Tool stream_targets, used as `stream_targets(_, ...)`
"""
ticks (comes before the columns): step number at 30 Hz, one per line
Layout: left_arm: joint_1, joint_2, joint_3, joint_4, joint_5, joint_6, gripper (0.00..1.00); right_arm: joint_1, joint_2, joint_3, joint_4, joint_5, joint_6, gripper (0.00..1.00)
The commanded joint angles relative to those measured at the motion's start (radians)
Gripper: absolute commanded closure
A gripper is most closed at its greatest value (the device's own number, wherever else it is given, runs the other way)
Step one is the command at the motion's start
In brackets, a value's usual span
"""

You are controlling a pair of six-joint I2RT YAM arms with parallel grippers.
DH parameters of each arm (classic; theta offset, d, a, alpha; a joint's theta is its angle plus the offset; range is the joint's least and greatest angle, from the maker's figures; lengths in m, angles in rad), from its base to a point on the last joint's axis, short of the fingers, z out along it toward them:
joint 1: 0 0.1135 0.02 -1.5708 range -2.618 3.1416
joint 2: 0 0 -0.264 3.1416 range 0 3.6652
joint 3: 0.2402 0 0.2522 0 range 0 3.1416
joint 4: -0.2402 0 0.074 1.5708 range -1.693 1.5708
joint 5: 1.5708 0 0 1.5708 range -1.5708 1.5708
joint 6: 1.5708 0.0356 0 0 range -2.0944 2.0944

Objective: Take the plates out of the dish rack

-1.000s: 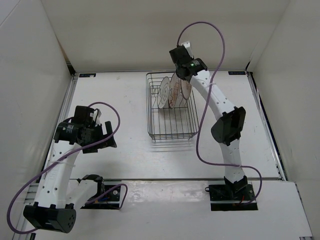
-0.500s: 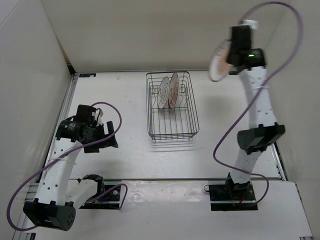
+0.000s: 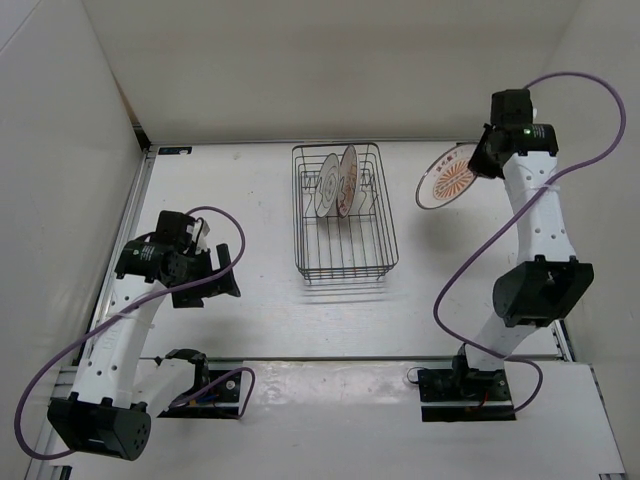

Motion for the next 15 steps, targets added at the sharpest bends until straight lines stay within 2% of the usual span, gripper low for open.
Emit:
stream_targets(1,-0.004,-0.015,-0.018,0.020,0.008,-0.011,0.00,-0.071,-0.060,-0.170,0.141,-0.097,0.104,1.00)
stream_targets(2,-0.002,-0.016,-0.027,0.023,0.005,-0.009,0.00,-0.082,-0.068,-0.208,0.164,-0.104,0.106,1.00)
stream_targets(3,-0.004,-0.022,-0.029,0.023,-0.008,-0.011,0.00,-0.088,-0.080,-0.313,0.187,-0.114,0.109,1.00)
stream_targets(4,-0.005,-0.027,-0.032,0.025,-0.014,-0.012,0.00,-0.116,-0.085,-0.347,0.276,-0.197,0.101,1.00)
stream_targets(6,-0.004,-0.030,-0.047,0.018,-0.035,-0.018,0.00,-0.134,-0.074,-0.422,0.322,-0.262,0.097,1.00)
stream_targets(15,-0.007,-0.033,-0.073,0.023,-0.051,-0.018,0.00,-0.228,0.021,-0.551,0.344,-0.348,0.119,1.00)
